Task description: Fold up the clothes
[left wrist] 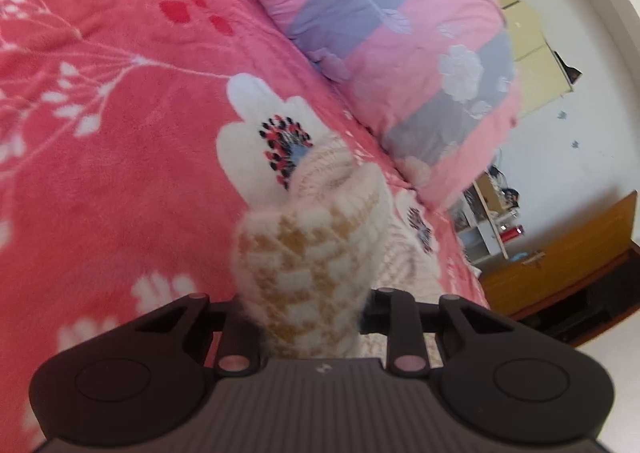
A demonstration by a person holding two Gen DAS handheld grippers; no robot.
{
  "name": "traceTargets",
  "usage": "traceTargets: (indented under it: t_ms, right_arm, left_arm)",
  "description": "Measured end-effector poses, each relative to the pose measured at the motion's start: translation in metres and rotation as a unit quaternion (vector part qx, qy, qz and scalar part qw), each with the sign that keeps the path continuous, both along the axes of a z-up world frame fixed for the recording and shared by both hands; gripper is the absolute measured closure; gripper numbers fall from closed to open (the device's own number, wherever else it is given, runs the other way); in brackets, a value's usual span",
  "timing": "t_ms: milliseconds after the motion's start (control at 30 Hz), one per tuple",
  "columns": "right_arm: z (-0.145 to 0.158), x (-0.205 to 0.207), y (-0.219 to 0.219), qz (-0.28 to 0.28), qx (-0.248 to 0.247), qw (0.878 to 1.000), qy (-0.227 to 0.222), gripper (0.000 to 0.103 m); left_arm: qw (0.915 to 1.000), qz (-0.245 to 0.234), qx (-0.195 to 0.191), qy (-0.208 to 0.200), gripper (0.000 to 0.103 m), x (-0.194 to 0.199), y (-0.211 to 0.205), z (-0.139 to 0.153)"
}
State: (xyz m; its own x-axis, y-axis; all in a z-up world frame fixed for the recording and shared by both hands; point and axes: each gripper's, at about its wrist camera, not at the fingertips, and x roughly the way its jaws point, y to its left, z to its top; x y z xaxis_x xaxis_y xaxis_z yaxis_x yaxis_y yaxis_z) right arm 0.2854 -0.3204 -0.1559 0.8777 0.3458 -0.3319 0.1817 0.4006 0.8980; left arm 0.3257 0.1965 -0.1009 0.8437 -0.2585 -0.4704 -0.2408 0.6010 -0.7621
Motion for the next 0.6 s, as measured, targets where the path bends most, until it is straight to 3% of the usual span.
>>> traceTargets:
  t_ms: [200, 400, 433, 500, 600]
  right_arm:
    - [0.020, -0.094, -0.006, 0.029, 0.000, 1.000, -0.005, 0.079]
    - [0.011, -0.249, -0.007, 0.048, 0.007, 0.999, 0.017, 0.077]
    - [0.002, -0.261, -0.007, 0.047, 0.003, 0.999, 0.028, 0.076]
    - [-0.017, -0.273, -0.009, 0.049, -0.001, 0.997, 0.053, 0.069]
    - [-0.030, -0.271, -0.018, 0.077, 0.009, 0.995, 0.065, 0.065]
  left_arm:
    - [0.9985, -0.054, 0.006, -0.004, 0.076, -0.118, 0.008, 0.012]
    - [0.9946, -0.102, 0.007, 0.020, 0.072, -0.245, 0.024, -0.015]
    - [0.9938, -0.107, 0.009, 0.029, 0.069, -0.255, 0.025, -0.026]
    - [0.9941, -0.106, 0.010, 0.023, 0.055, -0.265, 0.033, -0.042]
    - [0.9944, -0.103, 0.011, 0.019, 0.046, -0.282, 0.047, -0.038]
